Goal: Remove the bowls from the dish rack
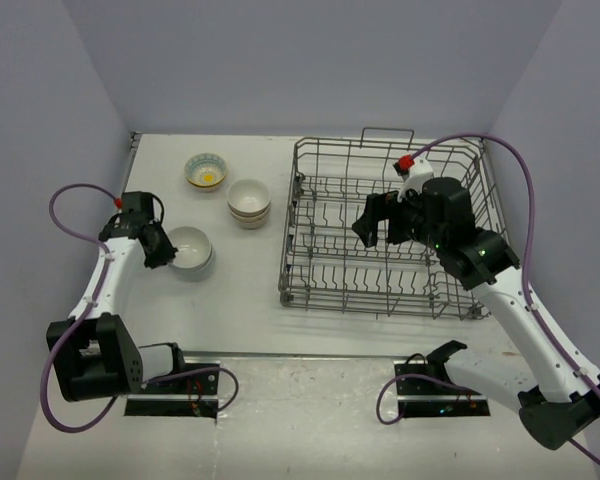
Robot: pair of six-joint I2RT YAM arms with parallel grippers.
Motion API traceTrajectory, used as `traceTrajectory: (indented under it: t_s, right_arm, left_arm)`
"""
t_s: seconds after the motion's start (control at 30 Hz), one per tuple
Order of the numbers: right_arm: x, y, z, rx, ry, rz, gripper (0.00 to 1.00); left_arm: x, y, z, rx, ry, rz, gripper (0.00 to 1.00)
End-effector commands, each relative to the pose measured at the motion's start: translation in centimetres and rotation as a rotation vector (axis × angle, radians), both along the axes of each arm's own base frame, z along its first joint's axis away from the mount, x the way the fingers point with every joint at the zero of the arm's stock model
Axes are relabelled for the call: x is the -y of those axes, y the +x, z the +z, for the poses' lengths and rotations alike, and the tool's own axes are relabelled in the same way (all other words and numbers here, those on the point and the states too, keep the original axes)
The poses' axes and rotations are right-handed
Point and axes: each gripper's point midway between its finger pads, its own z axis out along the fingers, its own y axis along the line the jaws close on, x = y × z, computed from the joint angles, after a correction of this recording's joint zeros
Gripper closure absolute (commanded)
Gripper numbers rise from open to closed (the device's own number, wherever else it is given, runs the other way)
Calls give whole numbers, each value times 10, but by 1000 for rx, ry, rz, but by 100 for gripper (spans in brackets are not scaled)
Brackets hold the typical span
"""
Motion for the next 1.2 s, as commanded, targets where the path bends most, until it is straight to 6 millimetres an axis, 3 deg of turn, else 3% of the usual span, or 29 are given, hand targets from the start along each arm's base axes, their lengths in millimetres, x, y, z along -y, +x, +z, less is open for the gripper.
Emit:
traceTrajectory:
  t_s: [0.0, 0.13, 0.17, 0.4, 0.5, 0.53, 0.6, 0.73, 0.8, 0.83, 0.93, 1.0, 1.07, 1.13, 1.17]
  right_arm:
    - [-3, 1, 10, 46, 16, 23, 1]
    - [-2, 1, 9, 44, 13, 18, 1]
    - [-2, 1, 9, 45, 11, 19, 1]
    - [-2, 1, 11, 51, 10, 23, 1]
    - [-2, 2, 11, 50, 9, 18, 1]
    - [-1, 2, 11, 52, 11, 12, 1]
    - [1, 4, 13, 61, 13, 0, 1]
    - [13, 5, 22, 96, 19, -72, 1]
    - [23, 2, 32, 126, 36, -127, 1]
    - [42, -2, 46, 181, 41, -208, 1]
    - [84, -21, 61, 251, 42, -373, 1]
    - [102, -33, 65, 272, 17, -419, 1]
    - [118, -51, 68, 301, 6, -445, 1]
    - [122, -63, 71, 329, 32, -430, 1]
    - [124, -76, 77, 371, 54, -400, 1]
  left_arm:
    - [6, 12, -1, 40, -32, -32, 79]
    - [6, 11, 2, 48, -33, -30, 58]
    - [6, 11, 2, 51, -33, -32, 49]
    - [5, 9, 16, 78, -23, -31, 41]
    - [-2, 7, 32, 99, 17, -11, 31]
    - [-4, 7, 43, 123, 34, -4, 14]
    - [-6, 8, 57, 163, 47, 2, 0]
    - [-4, 9, 99, 275, 59, -17, 0]
    - [-3, 11, 130, 356, 84, -51, 0]
    - [-2, 5, 148, 413, 100, -59, 0]
    - [-3, -15, 199, 572, 165, -71, 0]
    - [-8, -34, 220, 653, 218, -34, 0]
    - [-5, -43, 225, 686, 230, -39, 0]
    - [0, -52, 231, 736, 233, -56, 0]
    - [2, -53, 224, 732, 236, -74, 0]
